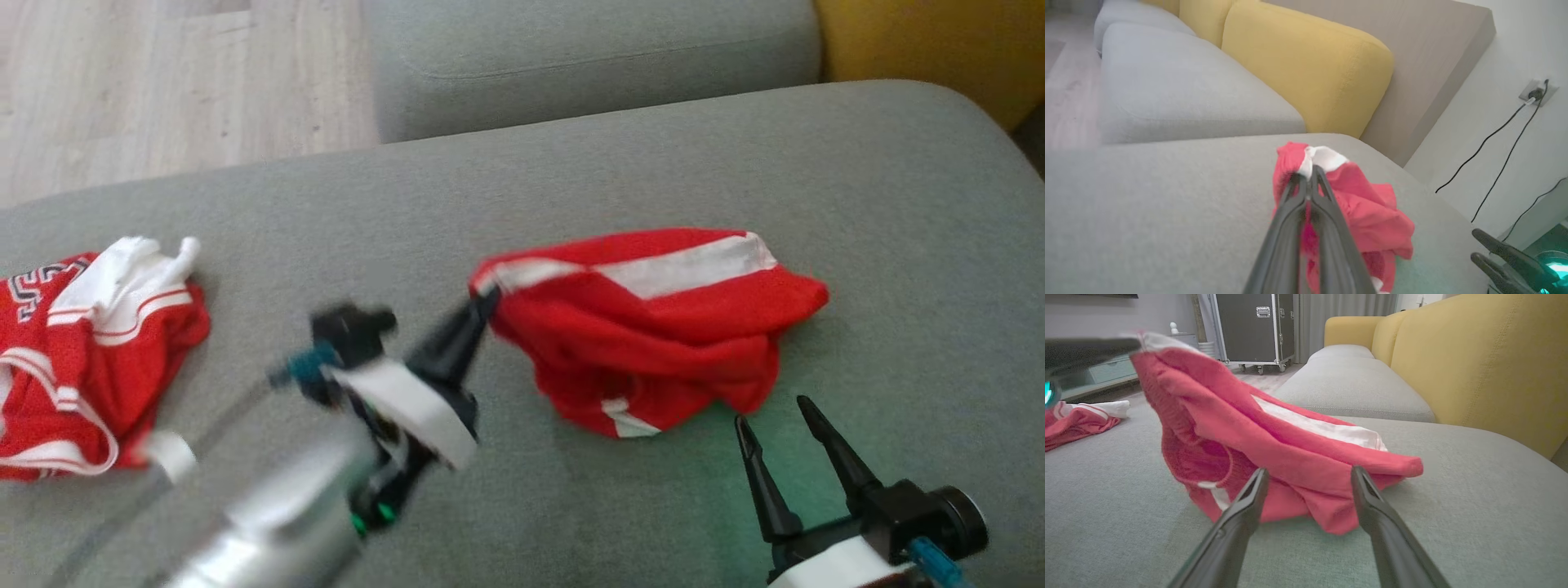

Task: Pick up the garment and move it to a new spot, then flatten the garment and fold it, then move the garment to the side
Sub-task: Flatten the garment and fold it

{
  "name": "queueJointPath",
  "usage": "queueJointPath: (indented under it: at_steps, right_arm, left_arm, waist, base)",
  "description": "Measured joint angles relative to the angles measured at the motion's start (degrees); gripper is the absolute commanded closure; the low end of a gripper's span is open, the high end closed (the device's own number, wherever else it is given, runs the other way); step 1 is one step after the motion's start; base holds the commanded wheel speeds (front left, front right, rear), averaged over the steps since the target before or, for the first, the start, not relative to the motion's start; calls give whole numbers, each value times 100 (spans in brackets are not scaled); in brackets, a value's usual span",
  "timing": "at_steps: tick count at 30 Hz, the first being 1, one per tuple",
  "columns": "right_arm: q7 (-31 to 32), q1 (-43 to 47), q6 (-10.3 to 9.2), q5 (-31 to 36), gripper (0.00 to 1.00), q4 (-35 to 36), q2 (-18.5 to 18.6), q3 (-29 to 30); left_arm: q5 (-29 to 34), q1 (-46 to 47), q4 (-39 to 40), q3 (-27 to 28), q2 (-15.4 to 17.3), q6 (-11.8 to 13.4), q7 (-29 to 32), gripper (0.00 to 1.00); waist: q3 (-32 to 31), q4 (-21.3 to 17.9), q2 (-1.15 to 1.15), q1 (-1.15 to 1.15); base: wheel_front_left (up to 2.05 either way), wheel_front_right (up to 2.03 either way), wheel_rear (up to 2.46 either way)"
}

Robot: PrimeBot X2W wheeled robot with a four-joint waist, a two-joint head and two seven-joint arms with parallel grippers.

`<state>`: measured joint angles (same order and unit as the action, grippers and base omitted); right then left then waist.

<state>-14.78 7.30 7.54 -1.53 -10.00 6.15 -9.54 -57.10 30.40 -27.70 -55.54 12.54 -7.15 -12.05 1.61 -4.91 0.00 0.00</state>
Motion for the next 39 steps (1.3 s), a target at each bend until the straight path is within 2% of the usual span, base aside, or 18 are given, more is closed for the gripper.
queueJointPath:
  at_steps: [5,8,10,12,16,19,24,30,39]
  right_arm:
    - [0,-82,0,-145,0,0,-9,2]
    - [0,-433,0,-363,0,-30,5,-34]
    - [0,-799,0,-642,0,-146,90,-137]
    - [0,-1405,0,-1414,0,-519,359,-360]
    - [26,-2308,0,-2387,0,-1203,1017,-906]
    - [434,-3024,0,-3153,0,-1619,1549,-1484]
    - [1091,-3995,0,-4068,0,-2015,2296,-2506]
    - [1691,-4479,-1,-5168,0,-2341,2699,-3456]
    - [1792,-5056,-1,-6216,0,-2613,2924,-4188]
  left_arm:
    - [12,871,645,-102,837,0,712,100]
    - [-24,1268,896,-202,1243,-1,1117,100]
    - [-94,1481,972,-233,1432,-1,1321,100]
    - [-153,1804,975,-368,1626,-1,1569,100]
    - [-207,2174,959,-524,1742,-1,1707,100]
    - [-211,2404,939,-653,1749,-1,1713,100]
    - [-285,2700,907,-934,1699,-2,1694,100]
    - [-398,2942,850,-1229,1560,-44,1562,100]
    - [-592,3326,820,-1564,1525,-44,1380,100]
  waist:
    - [91,188,0,0]
    - [231,242,0,0]
    - [349,277,0,0]
    - [541,338,0,1]
    - [787,445,0,1]
    - [940,568,0,1]
    - [1141,831,0,1]
    - [1346,1115,0,0]
    - [1651,1357,0,1]
  base:
    - [0,0,0]
    - [0,0,0]
    - [0,0,0]
    - [0,0,0]
    - [0,0,0]
    - [0,0,0]
    - [0,0,0]
    - [0,0,0]
    - [0,0,0]
